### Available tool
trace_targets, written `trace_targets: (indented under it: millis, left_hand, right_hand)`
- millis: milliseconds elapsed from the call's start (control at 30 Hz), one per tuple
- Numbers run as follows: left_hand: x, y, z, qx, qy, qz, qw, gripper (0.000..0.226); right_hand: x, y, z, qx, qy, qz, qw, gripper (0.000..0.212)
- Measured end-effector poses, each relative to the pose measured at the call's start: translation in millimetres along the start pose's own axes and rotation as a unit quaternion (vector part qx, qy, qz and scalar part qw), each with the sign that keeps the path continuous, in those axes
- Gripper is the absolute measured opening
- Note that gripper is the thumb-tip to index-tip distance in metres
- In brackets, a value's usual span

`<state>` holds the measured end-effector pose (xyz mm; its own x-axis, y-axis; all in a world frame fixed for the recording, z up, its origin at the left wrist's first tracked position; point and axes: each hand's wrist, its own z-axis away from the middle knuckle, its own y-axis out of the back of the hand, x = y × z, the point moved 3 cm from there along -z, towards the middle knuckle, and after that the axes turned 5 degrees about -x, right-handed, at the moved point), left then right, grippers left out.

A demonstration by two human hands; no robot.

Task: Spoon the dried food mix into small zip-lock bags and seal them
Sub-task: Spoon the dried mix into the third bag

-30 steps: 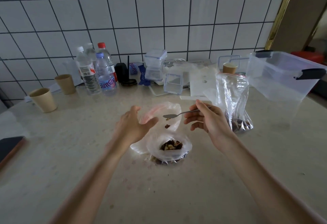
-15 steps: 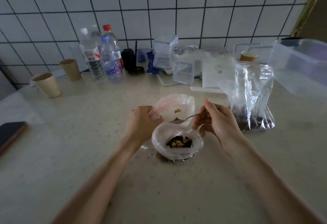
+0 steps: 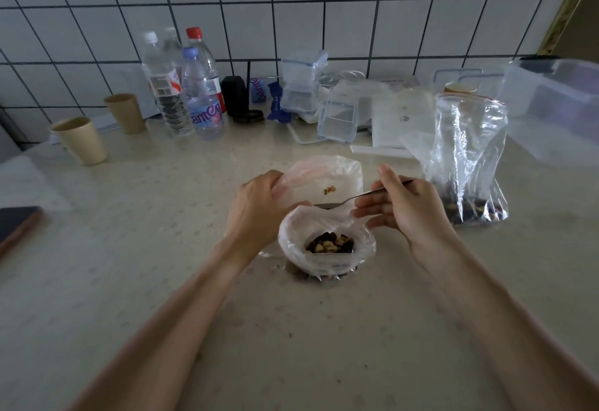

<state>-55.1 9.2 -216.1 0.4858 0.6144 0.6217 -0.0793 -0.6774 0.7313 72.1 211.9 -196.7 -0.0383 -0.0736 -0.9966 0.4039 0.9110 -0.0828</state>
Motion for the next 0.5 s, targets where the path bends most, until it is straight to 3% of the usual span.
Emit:
trace_targets:
  millis: [333, 500]
  left_hand:
    - [0.9, -0.4, -2.0, -0.058, 0.002, 0.012, 0.998, 0.013]
    - [-1.8, -2.3, -2.9, -0.052, 0.008, 0.018, 0.998, 0.008]
  right_hand:
    - [-0.9, 5.5, -7.4, 0.031, 0.008, 0.022, 0.999, 0.038]
    - [0.9, 6.0, -9.4, -0.003, -0.001, 0.022, 1.000, 0.037]
